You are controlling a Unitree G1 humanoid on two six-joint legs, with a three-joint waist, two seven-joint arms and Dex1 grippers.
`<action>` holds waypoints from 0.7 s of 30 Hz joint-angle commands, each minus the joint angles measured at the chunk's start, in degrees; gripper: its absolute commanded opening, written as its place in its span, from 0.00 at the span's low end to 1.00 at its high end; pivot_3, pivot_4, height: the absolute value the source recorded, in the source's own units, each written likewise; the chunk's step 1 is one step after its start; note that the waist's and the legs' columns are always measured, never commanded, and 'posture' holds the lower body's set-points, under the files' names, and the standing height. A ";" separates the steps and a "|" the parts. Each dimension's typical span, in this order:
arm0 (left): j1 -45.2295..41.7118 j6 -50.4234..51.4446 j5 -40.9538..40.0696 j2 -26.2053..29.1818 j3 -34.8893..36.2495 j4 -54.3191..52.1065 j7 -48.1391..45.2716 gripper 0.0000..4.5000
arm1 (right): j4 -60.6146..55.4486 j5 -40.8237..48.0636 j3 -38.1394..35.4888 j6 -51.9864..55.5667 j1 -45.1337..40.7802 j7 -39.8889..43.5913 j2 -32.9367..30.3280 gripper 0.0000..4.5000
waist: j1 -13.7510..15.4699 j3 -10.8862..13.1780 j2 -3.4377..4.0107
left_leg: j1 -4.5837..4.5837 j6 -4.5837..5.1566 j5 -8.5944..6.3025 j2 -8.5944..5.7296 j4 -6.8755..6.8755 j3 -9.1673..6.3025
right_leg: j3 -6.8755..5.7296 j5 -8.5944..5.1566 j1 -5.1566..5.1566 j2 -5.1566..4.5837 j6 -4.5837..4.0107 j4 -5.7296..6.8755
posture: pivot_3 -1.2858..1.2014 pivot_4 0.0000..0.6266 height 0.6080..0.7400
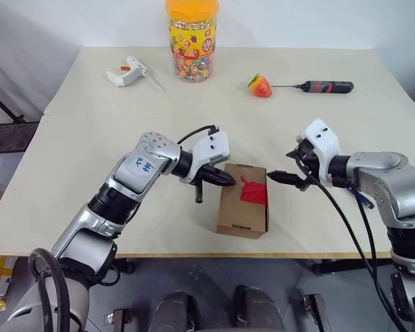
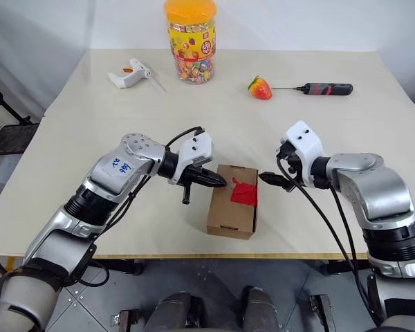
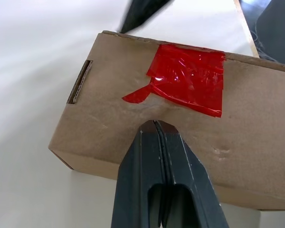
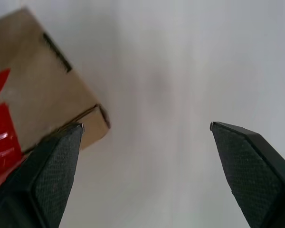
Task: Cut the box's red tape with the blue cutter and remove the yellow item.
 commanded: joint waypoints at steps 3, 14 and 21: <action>0.20 0.32 3.33 0.41 -2.33 0.68 -1.05 0.00 | -2.78 1.97 -1.50 0.23 0.72 -0.36 -0.53 0.99 | -0.01 -0.01 -0.01 | 0.01 0.00 0.00 0.00 0.00 0.01 | 0.01 0.00 0.01 0.00 0.00 0.00 | 0.52 0.24 1.00; -0.66 -0.11 4.73 -0.64 -1.96 2.01 -2.32 0.00 | -3.20 2.11 1.59 -2.24 6.34 1.40 -3.38 0.99 | 0.12 -0.08 -0.14 | 0.15 0.00 0.00 0.00 0.01 -0.01 | 0.01 0.00 0.16 0.00 0.00 0.00 | 0.52 0.24 1.00; -0.66 0.56 4.83 -0.73 -1.54 2.04 -2.17 0.00 | -0.61 -1.93 6.05 -7.35 8.95 3.02 -8.29 0.99 | 0.09 -0.33 -0.56 | 0.30 0.00 0.00 0.11 -0.01 -0.03 | 0.01 0.00 0.28 -0.01 0.00 0.00 | 0.52 0.24 1.00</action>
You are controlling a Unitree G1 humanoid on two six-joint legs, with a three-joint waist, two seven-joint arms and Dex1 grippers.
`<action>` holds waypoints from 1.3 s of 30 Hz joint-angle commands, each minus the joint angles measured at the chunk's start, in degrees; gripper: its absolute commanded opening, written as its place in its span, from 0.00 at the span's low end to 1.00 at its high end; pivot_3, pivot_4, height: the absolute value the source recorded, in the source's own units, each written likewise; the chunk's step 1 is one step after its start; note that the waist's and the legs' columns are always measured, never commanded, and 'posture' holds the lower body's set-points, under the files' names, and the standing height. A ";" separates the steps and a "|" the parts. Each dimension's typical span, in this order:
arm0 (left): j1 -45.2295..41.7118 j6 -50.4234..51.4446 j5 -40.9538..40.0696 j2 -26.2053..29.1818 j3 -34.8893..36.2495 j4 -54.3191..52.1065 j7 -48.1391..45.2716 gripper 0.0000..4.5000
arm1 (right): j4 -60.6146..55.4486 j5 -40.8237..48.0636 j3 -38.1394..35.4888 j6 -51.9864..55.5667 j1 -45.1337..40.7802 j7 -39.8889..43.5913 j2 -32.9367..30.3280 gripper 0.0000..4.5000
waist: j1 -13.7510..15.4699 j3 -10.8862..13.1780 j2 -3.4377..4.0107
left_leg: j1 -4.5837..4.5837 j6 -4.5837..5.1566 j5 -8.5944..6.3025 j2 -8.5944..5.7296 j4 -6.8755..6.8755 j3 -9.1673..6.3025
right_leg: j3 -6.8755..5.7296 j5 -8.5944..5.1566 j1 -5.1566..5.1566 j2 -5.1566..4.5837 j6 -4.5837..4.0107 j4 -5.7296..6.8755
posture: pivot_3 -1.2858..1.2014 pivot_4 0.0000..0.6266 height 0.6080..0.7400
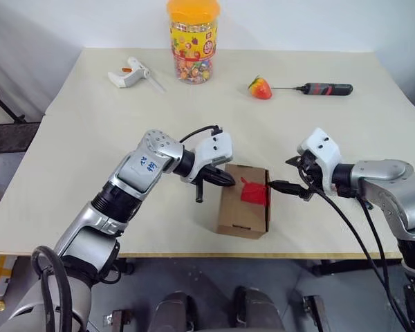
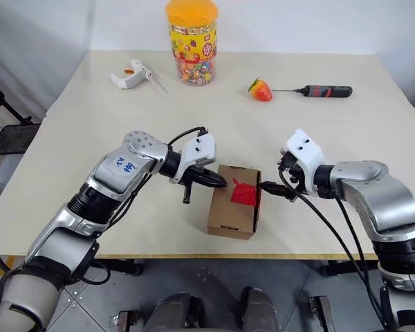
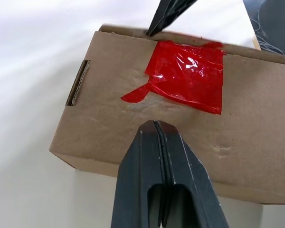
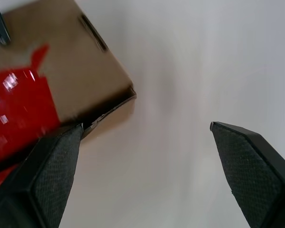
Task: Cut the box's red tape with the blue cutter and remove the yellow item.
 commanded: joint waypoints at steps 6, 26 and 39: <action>0.76 1.61 1.88 0.18 -0.63 0.27 0.42 0.00 | 3.20 -5.84 4.93 -5.53 4.16 3.49 -5.75 0.99 | -0.07 -0.03 -0.08 | -0.05 0.00 0.00 0.21 0.02 0.09 | 0.05 0.00 -0.08 0.01 0.00 0.00 | 0.52 0.24 1.00; 0.73 0.85 2.04 0.52 -0.85 0.04 -0.76 0.00 | 15.93 19.41 -19.03 30.12 -5.15 -0.62 9.15 0.99 | -0.22 -0.04 -0.08 | -0.04 0.01 0.00 0.25 0.09 0.08 | 0.07 0.00 -0.07 0.02 -0.01 0.07 | 0.52 0.24 1.00; 1.79 3.06 2.16 1.93 -1.18 -4.01 -2.29 0.00 | 34.50 18.40 -7.68 27.45 -9.86 6.34 10.91 0.99 | -1.27 -0.04 -0.08 | 0.00 0.01 -0.01 0.25 0.05 0.10 | 0.07 -0.02 -0.08 0.04 -0.05 0.12 | 0.52 0.24 1.00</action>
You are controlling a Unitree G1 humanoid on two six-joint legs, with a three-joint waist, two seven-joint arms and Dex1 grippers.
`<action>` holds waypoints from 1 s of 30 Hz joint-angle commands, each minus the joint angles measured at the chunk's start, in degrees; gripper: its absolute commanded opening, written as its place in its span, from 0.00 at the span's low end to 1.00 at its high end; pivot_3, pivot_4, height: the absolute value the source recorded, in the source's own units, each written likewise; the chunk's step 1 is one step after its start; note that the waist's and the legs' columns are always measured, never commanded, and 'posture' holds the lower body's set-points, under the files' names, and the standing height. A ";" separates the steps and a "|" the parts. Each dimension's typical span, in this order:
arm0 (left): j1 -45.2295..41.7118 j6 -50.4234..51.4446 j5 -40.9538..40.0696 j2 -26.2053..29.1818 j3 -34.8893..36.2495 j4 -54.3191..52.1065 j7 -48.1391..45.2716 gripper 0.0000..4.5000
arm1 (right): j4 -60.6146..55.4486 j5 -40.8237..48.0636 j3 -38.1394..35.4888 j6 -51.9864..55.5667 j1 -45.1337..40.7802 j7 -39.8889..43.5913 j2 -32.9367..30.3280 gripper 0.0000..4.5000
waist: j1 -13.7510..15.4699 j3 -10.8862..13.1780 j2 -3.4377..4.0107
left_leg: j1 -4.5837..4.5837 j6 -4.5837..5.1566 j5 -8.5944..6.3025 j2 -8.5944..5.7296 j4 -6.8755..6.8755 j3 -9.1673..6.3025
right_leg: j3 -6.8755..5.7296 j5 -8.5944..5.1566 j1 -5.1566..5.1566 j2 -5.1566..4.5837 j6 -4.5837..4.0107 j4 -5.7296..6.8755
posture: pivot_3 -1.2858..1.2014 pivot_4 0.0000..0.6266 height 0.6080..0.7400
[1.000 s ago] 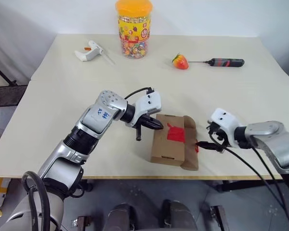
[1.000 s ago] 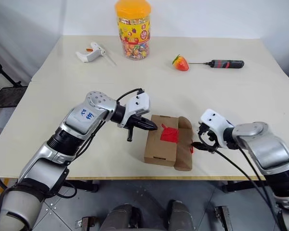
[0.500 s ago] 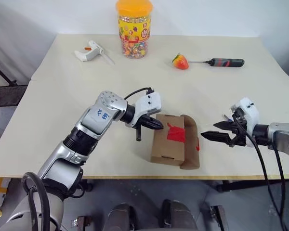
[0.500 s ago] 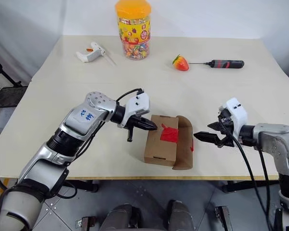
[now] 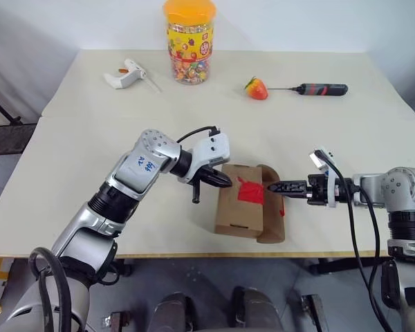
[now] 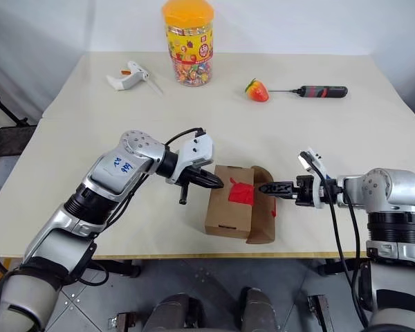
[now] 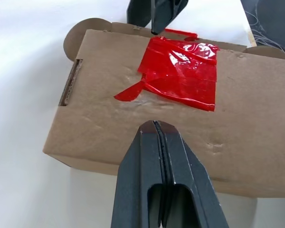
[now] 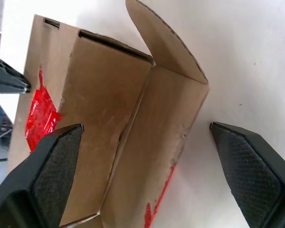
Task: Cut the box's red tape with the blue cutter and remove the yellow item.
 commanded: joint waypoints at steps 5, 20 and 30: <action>1.39 1.92 1.00 0.75 -1.45 -2.24 -0.70 0.00 | 0.81 1.70 6.25 0.22 0.51 5.80 1.58 0.99 | -0.44 -0.01 0.01 | 0.01 -0.01 0.00 0.03 -0.03 -0.01 | 0.00 0.00 -0.02 0.02 0.00 0.01 | 0.52 0.24 1.00; 1.20 1.16 1.24 0.05 -1.52 -1.70 -0.75 0.00 | 6.67 -0.43 4.55 0.65 -2.66 3.43 4.99 0.56 | -1.67 -0.02 0.00 | 0.03 -0.06 0.02 0.09 -0.05 0.02 | 0.04 -0.02 -0.05 0.06 -0.04 0.06 | 0.52 0.24 1.00; 2.06 -0.81 1.61 0.50 -1.89 -1.71 -1.46 0.00 | 6.11 0.73 -0.77 3.92 -3.58 -1.61 5.57 0.01 | -1.29 -0.03 0.00 | 0.00 -0.05 0.02 0.03 0.01 0.00 | 0.05 -0.02 -0.03 -0.03 -0.03 0.06 | 0.52 0.24 1.00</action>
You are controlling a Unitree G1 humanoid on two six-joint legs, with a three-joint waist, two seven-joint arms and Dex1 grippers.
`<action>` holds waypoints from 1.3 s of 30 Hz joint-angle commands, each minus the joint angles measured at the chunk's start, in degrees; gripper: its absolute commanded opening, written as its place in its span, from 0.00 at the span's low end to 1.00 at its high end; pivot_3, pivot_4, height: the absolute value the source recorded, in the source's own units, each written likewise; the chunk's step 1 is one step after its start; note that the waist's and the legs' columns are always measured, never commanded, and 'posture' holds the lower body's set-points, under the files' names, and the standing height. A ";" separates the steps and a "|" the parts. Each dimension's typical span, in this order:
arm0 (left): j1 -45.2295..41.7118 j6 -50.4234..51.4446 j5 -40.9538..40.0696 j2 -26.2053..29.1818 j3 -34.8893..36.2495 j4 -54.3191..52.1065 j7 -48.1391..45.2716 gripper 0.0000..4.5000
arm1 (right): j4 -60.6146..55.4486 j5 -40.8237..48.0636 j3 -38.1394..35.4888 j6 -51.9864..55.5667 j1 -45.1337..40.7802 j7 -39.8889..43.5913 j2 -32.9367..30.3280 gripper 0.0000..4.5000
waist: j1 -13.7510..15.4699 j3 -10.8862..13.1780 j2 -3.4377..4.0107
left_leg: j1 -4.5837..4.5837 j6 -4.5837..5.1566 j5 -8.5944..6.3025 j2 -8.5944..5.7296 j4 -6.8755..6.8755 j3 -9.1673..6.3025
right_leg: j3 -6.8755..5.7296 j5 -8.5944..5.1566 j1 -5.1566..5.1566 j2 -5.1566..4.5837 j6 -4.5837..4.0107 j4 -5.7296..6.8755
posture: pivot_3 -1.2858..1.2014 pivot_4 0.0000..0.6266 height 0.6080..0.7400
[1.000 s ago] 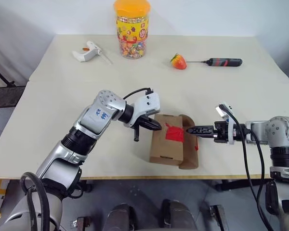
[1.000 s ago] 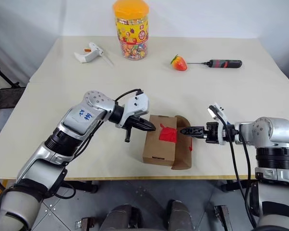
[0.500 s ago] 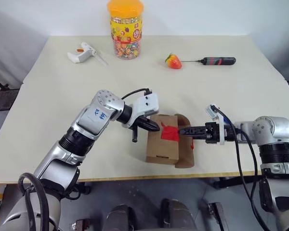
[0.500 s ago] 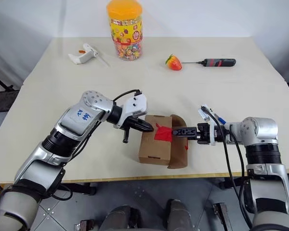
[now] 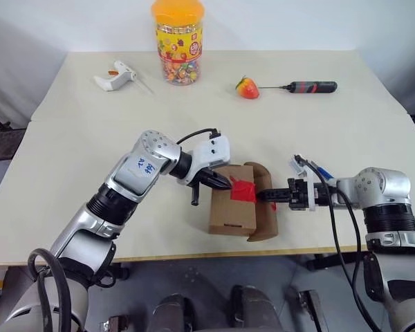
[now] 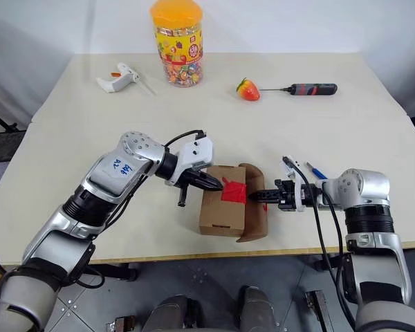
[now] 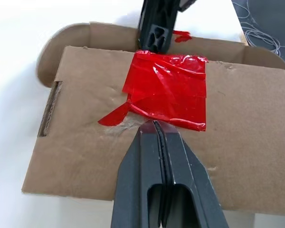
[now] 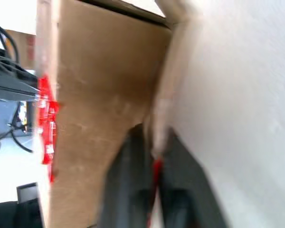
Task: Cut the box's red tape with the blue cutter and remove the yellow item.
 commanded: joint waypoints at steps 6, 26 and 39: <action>2.23 -1.24 1.33 0.56 -1.52 -0.56 -0.56 0.00 | -6.45 1.45 -7.51 5.99 -0.79 -7.11 0.28 0.01 | 0.57 0.01 0.01 | -0.02 0.00 0.00 0.00 -0.02 0.00 | 0.00 0.00 -0.04 0.00 0.00 0.00 | 0.52 0.24 1.00; 1.75 -7.67 1.62 -7.73 3.39 5.83 5.86 0.00 | -17.12 44.32 1.71 7.33 -13.20 -46.80 -15.52 0.01 | 1.15 0.08 0.12 | -0.20 0.06 0.02 -0.06 -0.04 -0.05 | -0.07 0.00 -0.16 -0.11 0.01 -0.03 | 0.52 0.24 1.00; 3.17 -8.51 2.38 -9.51 5.66 6.28 8.87 0.00 | -16.28 66.80 15.76 4.36 -20.59 -70.94 -20.97 0.01 | 1.48 0.08 0.11 | -0.34 0.13 -0.02 -0.05 -0.04 -0.09 | -0.15 0.01 -0.20 -0.14 0.01 -0.14 | 0.52 0.24 1.00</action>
